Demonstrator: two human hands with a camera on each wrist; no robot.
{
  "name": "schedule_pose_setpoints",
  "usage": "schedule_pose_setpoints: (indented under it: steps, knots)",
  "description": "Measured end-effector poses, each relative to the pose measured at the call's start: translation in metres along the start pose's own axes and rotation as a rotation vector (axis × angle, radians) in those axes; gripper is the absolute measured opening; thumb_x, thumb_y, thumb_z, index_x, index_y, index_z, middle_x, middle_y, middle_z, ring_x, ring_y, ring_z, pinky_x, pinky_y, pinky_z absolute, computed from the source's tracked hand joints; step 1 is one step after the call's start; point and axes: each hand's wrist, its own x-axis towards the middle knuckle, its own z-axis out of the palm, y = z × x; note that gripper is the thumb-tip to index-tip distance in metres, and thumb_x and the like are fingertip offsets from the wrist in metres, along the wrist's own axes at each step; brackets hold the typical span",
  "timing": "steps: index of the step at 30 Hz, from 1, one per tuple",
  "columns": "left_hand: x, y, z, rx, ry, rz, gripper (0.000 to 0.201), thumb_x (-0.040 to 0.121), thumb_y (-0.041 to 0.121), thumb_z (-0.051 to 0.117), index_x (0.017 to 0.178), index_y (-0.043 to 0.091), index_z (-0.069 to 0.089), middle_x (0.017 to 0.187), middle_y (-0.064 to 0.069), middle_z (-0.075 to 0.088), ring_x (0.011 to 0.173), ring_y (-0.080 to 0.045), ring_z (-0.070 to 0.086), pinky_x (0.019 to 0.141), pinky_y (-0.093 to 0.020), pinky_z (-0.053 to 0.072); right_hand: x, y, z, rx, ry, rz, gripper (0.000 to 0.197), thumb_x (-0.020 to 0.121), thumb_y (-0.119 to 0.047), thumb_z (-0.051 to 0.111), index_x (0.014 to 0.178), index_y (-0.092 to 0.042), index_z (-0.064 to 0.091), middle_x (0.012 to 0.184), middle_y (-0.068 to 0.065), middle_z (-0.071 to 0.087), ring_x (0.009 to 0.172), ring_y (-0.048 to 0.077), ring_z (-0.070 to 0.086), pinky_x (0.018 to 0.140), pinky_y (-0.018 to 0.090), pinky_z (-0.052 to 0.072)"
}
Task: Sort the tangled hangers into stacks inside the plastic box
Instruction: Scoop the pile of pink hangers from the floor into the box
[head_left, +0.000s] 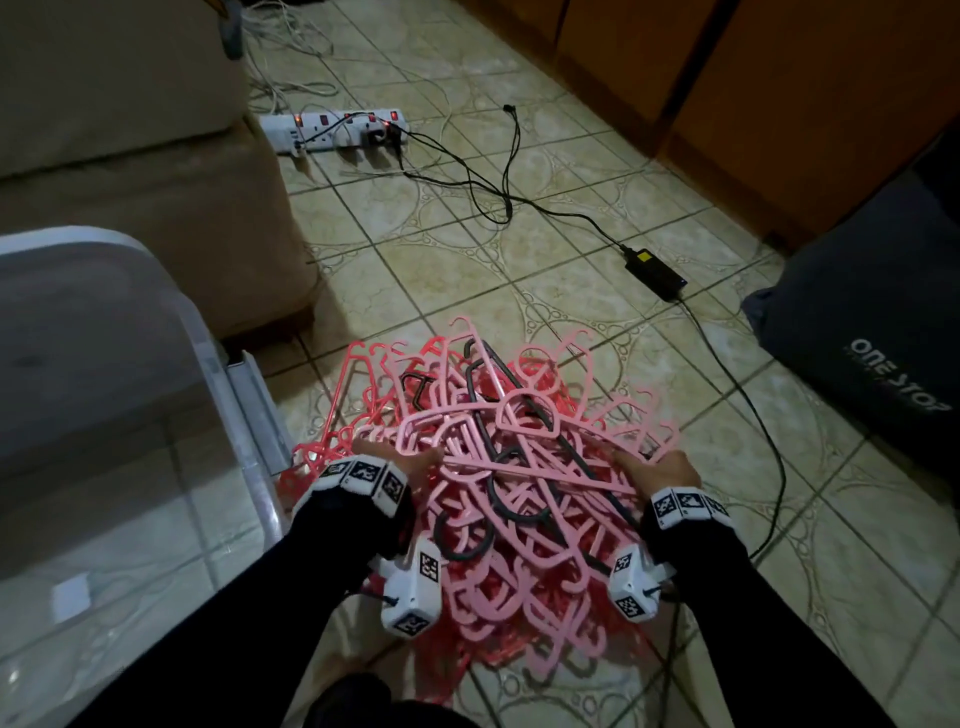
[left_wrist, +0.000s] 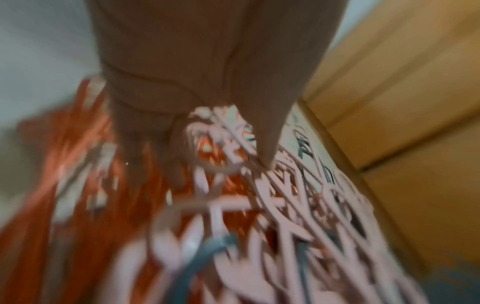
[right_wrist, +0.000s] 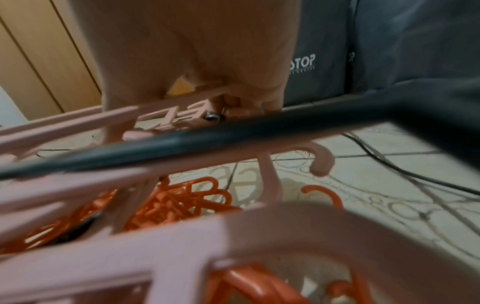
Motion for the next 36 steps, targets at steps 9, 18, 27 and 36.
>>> schedule_pose_setpoints:
  steps: [9,18,27,36]
  knots:
    - [-0.012,-0.016,0.026,-0.324,-0.062,-0.059,0.066,0.078,0.041,0.074,0.119,-0.007,0.056,0.115,-0.024,0.063,0.101,-0.037,0.063,0.083,-0.039,0.054,0.003,-0.002,-0.004,0.024,-0.043,-0.077,0.067,0.063,-0.065,0.072,0.093,-0.008,0.050,0.099,0.017,0.062,0.079,0.029,0.058,0.068,0.035,0.048]
    - [-0.012,-0.014,0.022,-0.449,0.043,-0.100,0.092,0.077,0.023,0.077,0.142,-0.004,0.018,0.133,-0.029,0.046,0.114,-0.040,0.055,0.094,-0.048,0.048,-0.023,-0.034,0.010,-0.371,-0.131,-0.464,0.054,0.076,-0.039,0.063,0.123,-0.018,0.046,0.128,0.009,0.054,0.121,0.028,0.048,0.111,0.048,0.025]
    - [-0.009,-0.018,0.021,-0.396,0.047,-0.061,0.084,0.076,0.013,0.077,0.139,-0.008,0.026,0.130,-0.028,0.050,0.115,-0.039,0.055,0.094,-0.041,0.047,-0.032,-0.048,0.013,-0.143,-0.210,-0.179,0.134,0.053,-0.062,0.082,0.148,-0.010,0.004,0.149,0.019,0.031,0.134,0.037,0.035,0.109,0.049,0.034]
    - [-0.018,-0.024,0.041,-0.600,0.101,0.043,0.062,0.077,0.002,0.072,0.129,0.006,0.037,0.117,-0.017,0.061,0.105,-0.032,0.061,0.095,-0.047,0.049,-0.027,-0.056,0.013,-0.288,-0.059,-0.317,0.131,0.035,-0.069,0.079,0.136,-0.009,0.021,0.128,0.021,0.054,0.115,0.037,0.054,0.095,0.049,0.046]
